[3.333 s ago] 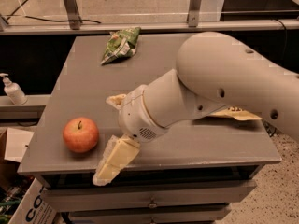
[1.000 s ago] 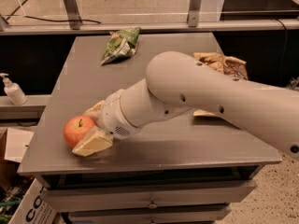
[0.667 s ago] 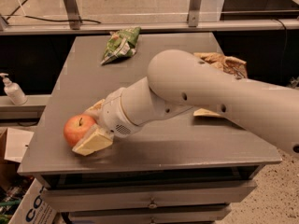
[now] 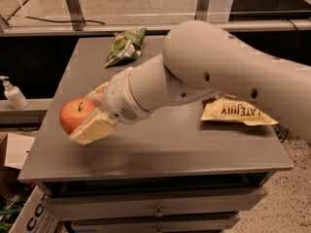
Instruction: Pick apple
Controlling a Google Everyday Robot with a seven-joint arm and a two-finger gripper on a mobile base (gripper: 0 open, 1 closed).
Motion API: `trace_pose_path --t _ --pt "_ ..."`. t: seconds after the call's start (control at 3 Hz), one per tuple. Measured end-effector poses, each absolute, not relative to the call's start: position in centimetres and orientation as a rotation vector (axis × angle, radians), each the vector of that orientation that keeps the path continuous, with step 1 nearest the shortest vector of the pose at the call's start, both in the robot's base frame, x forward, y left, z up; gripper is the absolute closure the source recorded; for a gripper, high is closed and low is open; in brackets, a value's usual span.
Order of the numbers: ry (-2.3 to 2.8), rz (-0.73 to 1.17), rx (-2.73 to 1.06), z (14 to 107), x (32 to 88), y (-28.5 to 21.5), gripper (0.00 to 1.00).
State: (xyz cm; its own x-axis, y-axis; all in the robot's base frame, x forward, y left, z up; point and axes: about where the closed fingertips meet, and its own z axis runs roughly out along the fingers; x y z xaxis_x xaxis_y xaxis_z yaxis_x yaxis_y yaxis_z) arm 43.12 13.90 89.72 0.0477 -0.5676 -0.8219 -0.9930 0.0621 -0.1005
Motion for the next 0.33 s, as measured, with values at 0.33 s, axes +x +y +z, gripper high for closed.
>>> trace_pose_path --t 0.33 --pt "1.604 0.736 -1.594 90.1 43.14 13.96 1.0"
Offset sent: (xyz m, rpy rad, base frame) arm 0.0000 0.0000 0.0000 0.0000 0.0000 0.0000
